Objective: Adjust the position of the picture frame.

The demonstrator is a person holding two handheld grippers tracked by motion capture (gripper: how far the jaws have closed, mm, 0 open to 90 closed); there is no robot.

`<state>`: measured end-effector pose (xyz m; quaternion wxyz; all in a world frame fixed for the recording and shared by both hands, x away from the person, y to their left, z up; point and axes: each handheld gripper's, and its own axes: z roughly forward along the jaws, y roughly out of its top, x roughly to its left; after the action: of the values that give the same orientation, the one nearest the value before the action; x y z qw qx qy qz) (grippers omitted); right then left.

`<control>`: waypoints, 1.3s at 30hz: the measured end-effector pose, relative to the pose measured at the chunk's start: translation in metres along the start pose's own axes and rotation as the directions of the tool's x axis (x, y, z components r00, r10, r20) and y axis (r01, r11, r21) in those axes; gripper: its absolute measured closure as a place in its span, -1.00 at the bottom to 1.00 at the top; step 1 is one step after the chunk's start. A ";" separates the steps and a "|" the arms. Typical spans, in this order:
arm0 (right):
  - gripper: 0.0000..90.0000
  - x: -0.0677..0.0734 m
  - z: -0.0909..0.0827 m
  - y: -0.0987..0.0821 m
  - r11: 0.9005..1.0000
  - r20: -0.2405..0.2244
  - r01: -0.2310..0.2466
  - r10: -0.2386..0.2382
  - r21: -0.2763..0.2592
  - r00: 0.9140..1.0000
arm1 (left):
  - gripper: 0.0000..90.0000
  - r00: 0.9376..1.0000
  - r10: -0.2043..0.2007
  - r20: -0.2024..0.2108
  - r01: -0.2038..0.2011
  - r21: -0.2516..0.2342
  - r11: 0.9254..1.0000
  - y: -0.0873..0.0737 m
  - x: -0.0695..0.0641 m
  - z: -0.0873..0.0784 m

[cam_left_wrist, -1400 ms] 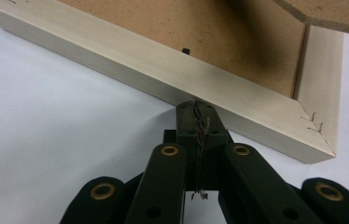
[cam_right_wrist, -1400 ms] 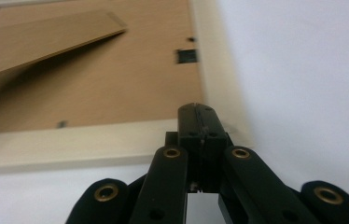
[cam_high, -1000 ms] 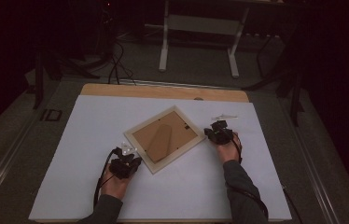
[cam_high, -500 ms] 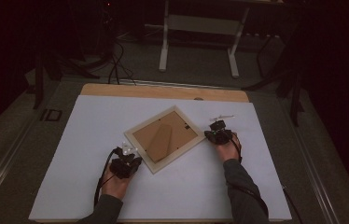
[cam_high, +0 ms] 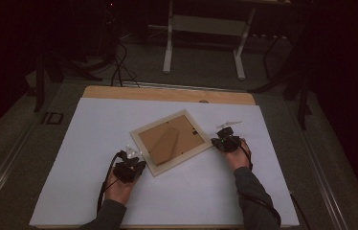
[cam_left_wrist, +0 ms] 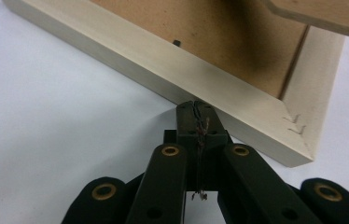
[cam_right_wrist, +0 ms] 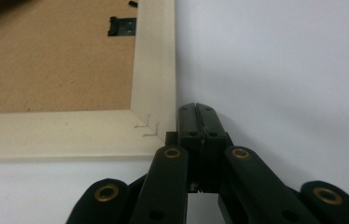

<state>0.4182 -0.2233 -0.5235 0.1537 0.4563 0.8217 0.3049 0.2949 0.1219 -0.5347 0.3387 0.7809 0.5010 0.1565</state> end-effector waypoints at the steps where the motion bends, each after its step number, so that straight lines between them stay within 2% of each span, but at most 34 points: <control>1: 1.00 0.001 -0.002 -0.002 1.000 0.002 0.004 -0.004 0.002 1.000 | 1.00 1.000 0.000 0.000 0.000 0.000 1.000 0.000 0.000 0.000; 9: 1.00 0.004 -0.013 -0.017 1.000 -0.021 -0.020 0.020 0.001 1.000 | 1.00 1.000 -0.002 0.007 0.002 0.004 1.000 0.000 0.001 0.000; 11: 1.00 0.006 -0.017 -0.021 1.000 -0.021 -0.023 0.023 0.007 1.000 | 1.00 1.000 0.011 -0.012 -0.010 0.009 1.000 0.001 -0.001 0.000; 14: 1.00 0.010 -0.025 -0.028 1.000 -0.007 0.003 -0.003 0.031 1.000 | 1.00 1.000 0.008 -0.015 -0.007 0.014 1.000 0.004 0.000 0.002; 19: 1.00 0.014 -0.033 -0.039 1.000 -0.005 0.001 -0.001 0.024 1.000 | 1.00 1.000 0.010 -0.020 -0.010 0.019 1.000 0.006 0.001 0.003; 20: 1.00 0.015 -0.033 -0.039 1.000 -0.004 0.003 -0.003 0.022 1.000 | 1.00 0.999 0.013 -0.030 -0.012 0.020 1.000 0.008 0.002 0.004; 25: 1.00 0.014 -0.033 -0.039 1.000 -0.015 0.007 -0.006 0.026 1.000 | 1.00 1.000 0.010 -0.025 -0.010 0.029 1.000 0.010 0.004 0.005; 30: 1.00 0.010 -0.026 -0.032 0.999 -0.023 -0.042 0.042 0.012 0.999 | 1.00 1.000 0.000 -0.018 0.001 0.027 1.000 0.011 0.005 0.006; 33: 1.00 0.010 -0.026 -0.032 0.999 -0.018 -0.049 0.050 0.012 0.999 | 1.00 1.000 0.000 -0.017 0.001 0.034 0.999 0.013 0.007 0.007; 35: 1.00 0.012 -0.027 -0.034 0.998 -0.015 -0.059 0.060 0.009 0.998 | 1.00 1.000 0.003 -0.027 -0.002 0.035 0.999 0.015 0.008 0.009; 39: 1.00 0.015 -0.032 -0.041 0.998 -0.016 -0.070 0.070 -0.001 0.997 | 1.00 1.000 -0.023 -0.020 0.024 0.023 0.999 0.018 0.014 0.013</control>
<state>0.3660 -0.2382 -0.5252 0.1370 0.4824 0.8060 0.3144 0.3208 0.1243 -0.5324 0.3264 0.7773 0.5152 0.1542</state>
